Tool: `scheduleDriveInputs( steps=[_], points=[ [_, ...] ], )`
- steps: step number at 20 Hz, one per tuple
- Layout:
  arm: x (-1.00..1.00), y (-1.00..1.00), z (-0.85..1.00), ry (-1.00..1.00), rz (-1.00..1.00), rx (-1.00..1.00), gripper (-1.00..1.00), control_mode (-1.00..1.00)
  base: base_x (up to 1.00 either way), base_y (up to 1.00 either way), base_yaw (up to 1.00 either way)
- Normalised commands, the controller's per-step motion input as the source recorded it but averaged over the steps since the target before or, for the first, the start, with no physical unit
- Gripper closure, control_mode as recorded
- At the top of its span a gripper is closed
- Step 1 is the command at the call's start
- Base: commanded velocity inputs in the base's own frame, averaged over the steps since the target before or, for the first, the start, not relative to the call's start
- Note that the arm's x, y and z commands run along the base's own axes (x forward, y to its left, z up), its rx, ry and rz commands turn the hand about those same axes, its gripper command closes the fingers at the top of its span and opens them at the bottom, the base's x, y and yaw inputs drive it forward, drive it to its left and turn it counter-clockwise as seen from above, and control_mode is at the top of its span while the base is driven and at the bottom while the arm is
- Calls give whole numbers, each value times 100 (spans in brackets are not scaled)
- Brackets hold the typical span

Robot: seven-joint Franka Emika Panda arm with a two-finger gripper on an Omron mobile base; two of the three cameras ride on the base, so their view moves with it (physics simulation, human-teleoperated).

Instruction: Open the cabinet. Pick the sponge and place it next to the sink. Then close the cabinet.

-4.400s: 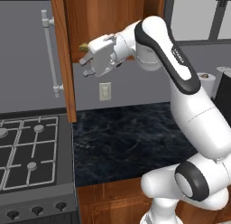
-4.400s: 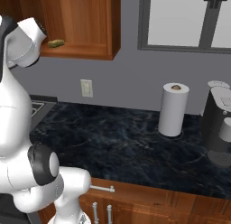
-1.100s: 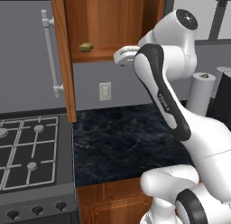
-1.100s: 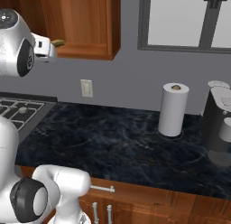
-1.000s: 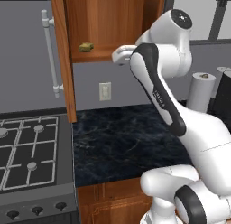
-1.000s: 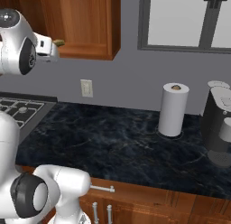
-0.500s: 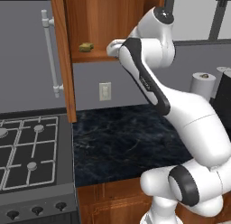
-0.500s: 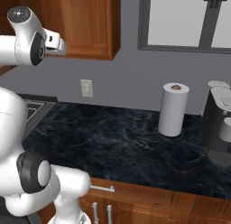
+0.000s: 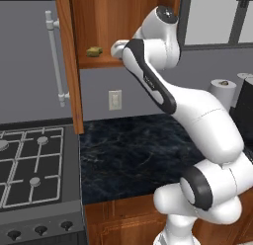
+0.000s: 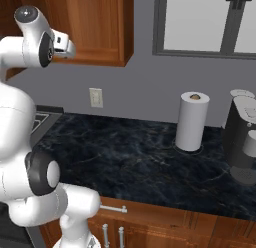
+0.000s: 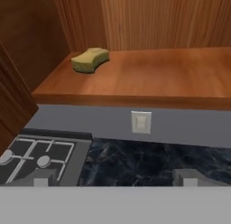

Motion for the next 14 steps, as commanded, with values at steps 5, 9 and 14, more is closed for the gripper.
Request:
scheduleDriveInputs(
  steps=[5,9,14],
  points=[
    [29,24,0,0,-1,-1,-100,-100,0,0,0],
    [33,23,0,0,-1,-3,-100,-100,0,0,0],
    [33,13,0,0,-1,-1,-100,-100,0,0,0]
  ],
)
